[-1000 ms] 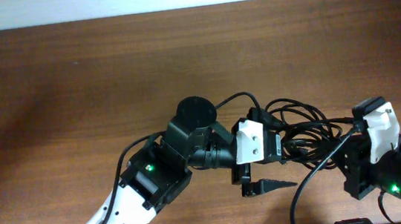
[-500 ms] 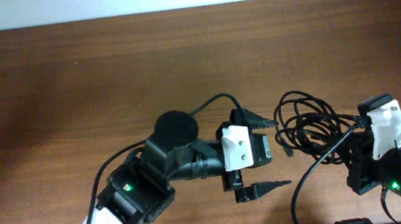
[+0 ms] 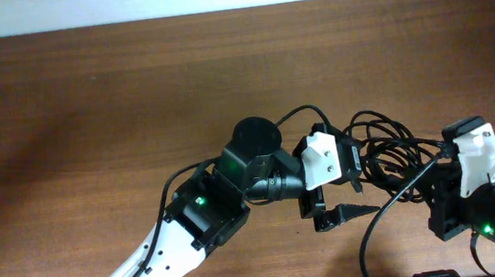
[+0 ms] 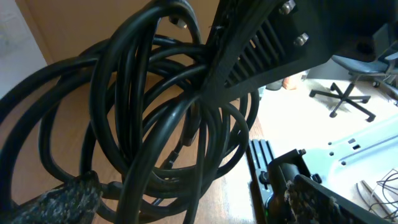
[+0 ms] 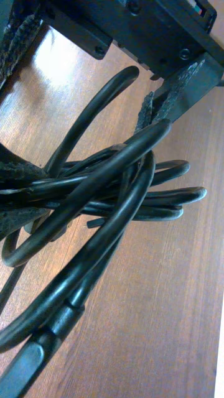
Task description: Untangle cables
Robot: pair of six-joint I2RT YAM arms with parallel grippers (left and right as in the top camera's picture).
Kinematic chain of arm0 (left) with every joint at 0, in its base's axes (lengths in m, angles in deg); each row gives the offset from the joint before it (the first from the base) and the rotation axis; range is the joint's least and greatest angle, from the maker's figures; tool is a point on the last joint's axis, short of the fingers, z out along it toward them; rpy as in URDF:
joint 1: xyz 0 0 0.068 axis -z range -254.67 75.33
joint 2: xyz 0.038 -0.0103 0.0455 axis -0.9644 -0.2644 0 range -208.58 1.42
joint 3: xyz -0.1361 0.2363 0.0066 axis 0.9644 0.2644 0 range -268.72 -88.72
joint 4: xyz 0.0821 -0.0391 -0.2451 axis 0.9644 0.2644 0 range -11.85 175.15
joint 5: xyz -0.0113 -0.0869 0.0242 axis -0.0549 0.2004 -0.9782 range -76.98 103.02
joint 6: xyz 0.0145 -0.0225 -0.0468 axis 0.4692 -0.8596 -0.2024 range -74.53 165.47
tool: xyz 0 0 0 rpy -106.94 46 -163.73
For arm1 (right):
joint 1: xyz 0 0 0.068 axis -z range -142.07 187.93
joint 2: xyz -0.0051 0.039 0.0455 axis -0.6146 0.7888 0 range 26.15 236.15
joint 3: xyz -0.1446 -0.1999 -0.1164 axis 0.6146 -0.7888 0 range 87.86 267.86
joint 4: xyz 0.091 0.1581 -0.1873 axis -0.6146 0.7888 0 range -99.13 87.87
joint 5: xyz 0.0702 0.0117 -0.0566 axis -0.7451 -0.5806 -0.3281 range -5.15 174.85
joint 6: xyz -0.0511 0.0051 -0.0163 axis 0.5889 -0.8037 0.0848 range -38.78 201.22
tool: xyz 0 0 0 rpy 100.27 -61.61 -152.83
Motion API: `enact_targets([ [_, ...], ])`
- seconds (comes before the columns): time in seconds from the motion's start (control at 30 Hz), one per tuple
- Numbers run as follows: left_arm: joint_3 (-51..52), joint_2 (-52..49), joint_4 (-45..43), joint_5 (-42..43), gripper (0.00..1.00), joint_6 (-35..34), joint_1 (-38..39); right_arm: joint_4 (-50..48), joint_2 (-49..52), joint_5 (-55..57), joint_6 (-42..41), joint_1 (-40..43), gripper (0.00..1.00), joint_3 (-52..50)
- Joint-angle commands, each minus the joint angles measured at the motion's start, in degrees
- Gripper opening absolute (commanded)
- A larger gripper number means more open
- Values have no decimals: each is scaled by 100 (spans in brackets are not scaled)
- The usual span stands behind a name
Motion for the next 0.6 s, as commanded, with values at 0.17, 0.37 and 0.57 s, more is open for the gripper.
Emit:
enact_targets([
  [0.17, -50, -48, -280, 306, 100, -111, 118, -39, -28, -39, -48, 9, 4, -17],
  [0.37, -50, -98, -634, 319, 99, -109, 330, -7, -28, -39, -48, 9, 4, -17],
  [0.57, -50, -297, -634, 321, 96, -111, 330, 96, -28, -42, -48, 9, 4, -17],
])
